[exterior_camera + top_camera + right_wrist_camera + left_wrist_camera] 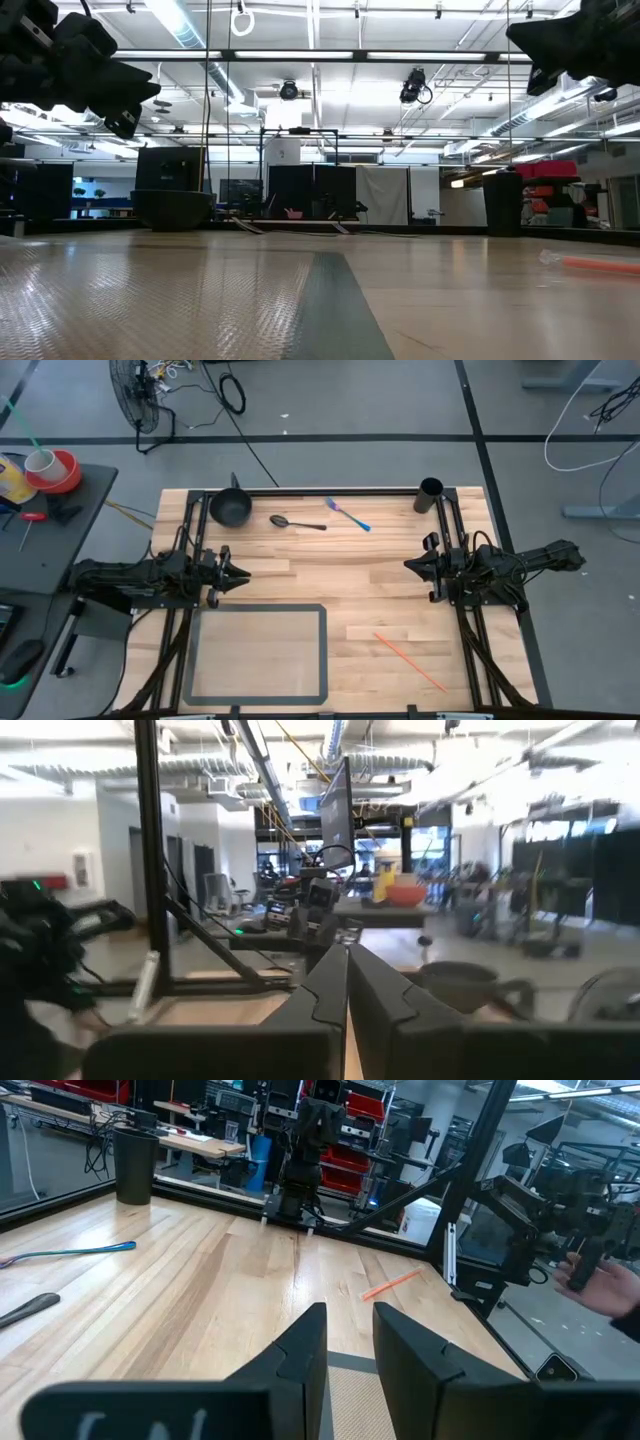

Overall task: Pick & Place Utensil
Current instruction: Put the black cup on the top right of the transparent mat

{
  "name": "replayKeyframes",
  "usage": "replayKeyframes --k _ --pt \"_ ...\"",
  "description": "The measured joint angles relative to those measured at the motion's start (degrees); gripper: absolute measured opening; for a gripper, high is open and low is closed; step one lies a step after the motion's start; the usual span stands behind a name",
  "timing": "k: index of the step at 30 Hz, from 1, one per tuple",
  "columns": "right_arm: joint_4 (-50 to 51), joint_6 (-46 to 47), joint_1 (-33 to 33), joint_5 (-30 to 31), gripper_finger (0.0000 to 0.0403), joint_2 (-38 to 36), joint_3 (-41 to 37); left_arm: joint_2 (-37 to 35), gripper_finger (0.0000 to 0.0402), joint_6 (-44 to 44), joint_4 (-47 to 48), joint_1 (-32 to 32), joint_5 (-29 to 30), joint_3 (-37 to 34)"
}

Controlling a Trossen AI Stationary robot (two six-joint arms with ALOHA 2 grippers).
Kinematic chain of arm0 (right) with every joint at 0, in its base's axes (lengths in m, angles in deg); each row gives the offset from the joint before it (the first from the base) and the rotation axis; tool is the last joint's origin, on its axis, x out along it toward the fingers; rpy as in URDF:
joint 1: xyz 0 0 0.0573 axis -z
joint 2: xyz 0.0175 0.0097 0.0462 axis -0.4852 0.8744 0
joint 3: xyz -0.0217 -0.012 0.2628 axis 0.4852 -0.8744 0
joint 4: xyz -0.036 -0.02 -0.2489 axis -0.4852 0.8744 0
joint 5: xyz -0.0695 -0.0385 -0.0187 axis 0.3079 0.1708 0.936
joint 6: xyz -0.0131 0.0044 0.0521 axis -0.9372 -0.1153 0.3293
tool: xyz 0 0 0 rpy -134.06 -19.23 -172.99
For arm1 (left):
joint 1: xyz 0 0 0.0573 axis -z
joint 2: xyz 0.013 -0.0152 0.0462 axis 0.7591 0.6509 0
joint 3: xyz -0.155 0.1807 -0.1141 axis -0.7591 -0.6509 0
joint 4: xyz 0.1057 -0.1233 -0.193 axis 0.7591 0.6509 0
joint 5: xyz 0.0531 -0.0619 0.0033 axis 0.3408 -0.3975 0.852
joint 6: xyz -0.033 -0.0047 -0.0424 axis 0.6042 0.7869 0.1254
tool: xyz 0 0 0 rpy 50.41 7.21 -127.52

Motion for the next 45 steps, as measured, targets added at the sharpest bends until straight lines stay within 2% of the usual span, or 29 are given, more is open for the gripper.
replayKeyframes --k 3,15,18,26,32,34,39,41,45 --pt "-2.0 -3.8 0.0 1.1 0.0017 0.0 0.0 0.0 0.009 0.0 0.0 0.0 0.0 0.0" --pt "-6.6 -8.5 0.1 1.4 0.0017 0.0 0.0 0.0 0.009 0.0 0.0 0.0 0.0 0.0" --pt "-9.9 -9.5 0.1 7.8 0.0017 0.0 0.0 0.0 0.009 0.0 0.0 0.0 0.0 0.0" --pt "-16.6 0.0 0.1 37.4 0.0017 0.0 0.0 0.0 0.009 0.0 0.0 0.0 0.0 0.0" --pt "-15.5 1.2 1.5 36.8 0.0017 4.5 1.7 0.0 0.009 0.0 0.0 0.0 0.0 0.0" --pt "-12.2 1.3 2.3 39.1 0.0017 8.2 5.0 0.0 0.009 0.0 0.0 0.0 0.0 0.0" --pt "8.3 7.0 5.4 47.3 0.0017 19.1 16.6 0.0 0.009 0.0 0.0 0.0 0.0 0.0" --pt "17.2 10.9 7.3 47.5 0.002 22.8 21.0 0.0 0.009 0.0 0.0 0.0 0.0 0.0" --pt "36.8 25.8 11.9 42.4 0.004 27.9 29.0 0.0 0.009 0.0 0.0 0.0 0.0 0.0"
